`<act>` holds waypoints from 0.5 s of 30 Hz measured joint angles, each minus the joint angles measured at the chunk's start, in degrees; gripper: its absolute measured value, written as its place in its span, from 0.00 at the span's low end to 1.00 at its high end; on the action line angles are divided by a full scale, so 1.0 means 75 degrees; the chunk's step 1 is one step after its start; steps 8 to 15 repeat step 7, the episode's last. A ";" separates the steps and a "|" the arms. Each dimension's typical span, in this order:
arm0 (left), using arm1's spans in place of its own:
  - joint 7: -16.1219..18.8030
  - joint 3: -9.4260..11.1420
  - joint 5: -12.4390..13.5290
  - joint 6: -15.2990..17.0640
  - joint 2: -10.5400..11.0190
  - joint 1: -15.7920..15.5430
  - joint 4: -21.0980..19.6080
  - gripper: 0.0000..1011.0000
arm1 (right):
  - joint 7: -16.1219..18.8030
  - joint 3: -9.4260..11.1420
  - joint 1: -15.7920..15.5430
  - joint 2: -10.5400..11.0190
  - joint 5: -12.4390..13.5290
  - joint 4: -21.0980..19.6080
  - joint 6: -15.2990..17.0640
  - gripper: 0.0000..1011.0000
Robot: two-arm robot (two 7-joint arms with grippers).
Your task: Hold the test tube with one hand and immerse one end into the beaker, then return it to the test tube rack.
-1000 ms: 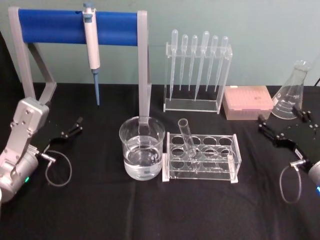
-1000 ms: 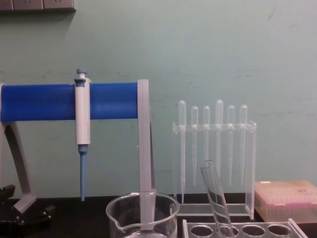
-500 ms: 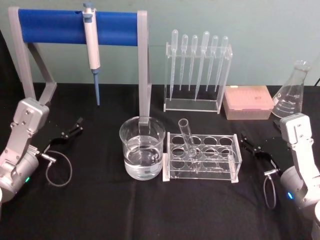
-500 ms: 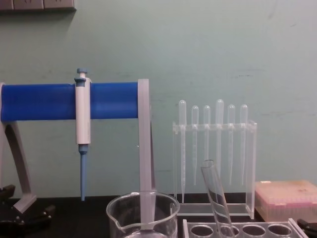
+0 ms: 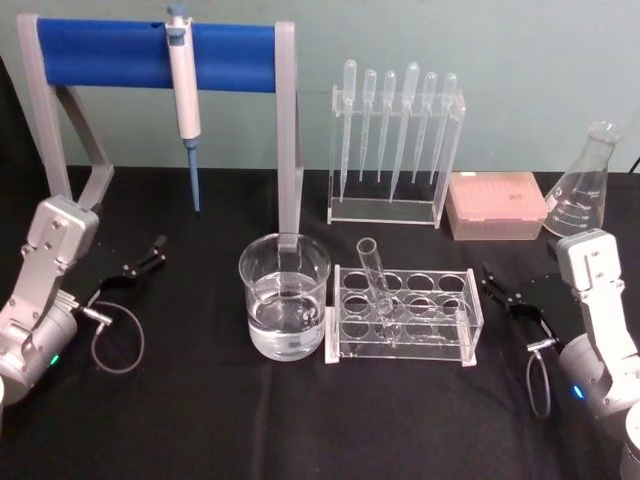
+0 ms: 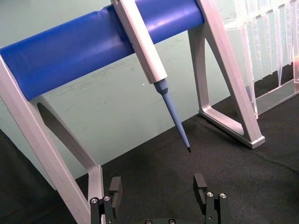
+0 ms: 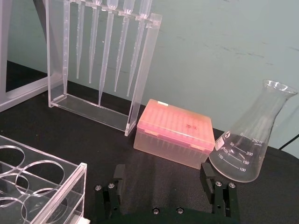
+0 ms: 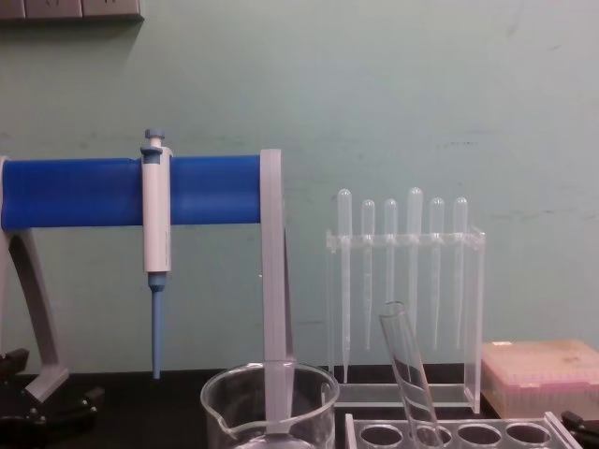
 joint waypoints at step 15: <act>0.0000 0.0000 0.0000 0.0000 0.0000 0.0000 0.0000 0.99 | 0.0000 -0.0004 0.0000 0.0007 0.0024 -0.0003 0.0000 0.99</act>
